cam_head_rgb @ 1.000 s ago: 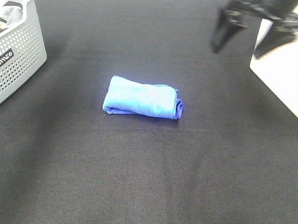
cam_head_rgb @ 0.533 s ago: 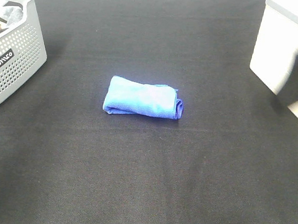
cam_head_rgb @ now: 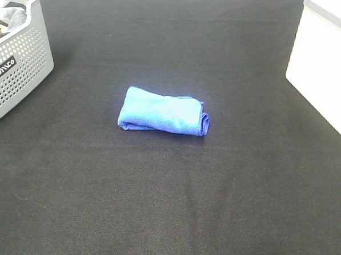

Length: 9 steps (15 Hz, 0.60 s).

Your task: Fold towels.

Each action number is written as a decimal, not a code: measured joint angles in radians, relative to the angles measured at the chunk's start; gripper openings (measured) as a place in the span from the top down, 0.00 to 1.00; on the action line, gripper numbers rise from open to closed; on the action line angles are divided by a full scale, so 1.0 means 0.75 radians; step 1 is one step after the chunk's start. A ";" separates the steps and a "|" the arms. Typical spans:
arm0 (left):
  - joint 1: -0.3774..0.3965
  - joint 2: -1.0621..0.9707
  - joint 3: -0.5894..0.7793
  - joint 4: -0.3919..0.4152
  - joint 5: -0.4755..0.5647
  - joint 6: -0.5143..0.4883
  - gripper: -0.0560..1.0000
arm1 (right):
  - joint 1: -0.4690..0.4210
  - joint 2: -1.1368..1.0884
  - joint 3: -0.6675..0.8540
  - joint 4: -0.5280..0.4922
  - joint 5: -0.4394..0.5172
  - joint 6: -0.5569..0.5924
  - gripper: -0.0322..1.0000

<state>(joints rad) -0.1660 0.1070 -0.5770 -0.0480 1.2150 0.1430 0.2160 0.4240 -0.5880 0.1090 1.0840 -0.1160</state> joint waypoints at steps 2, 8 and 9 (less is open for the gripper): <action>0.000 -0.041 0.033 -0.005 -0.052 0.016 0.19 | 0.000 -0.168 0.037 -0.024 0.012 0.000 0.12; 0.000 -0.043 0.089 -0.105 -0.216 0.063 0.19 | 0.000 -0.303 0.099 -0.051 -0.012 -0.012 0.12; 0.000 -0.043 0.089 -0.120 -0.216 0.080 0.19 | 0.000 -0.303 0.105 -0.051 -0.015 -0.025 0.12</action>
<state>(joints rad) -0.1660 0.0750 -0.5100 -0.1380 1.0530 0.2030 0.2160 0.1970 -0.5090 0.0710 1.0730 -0.1350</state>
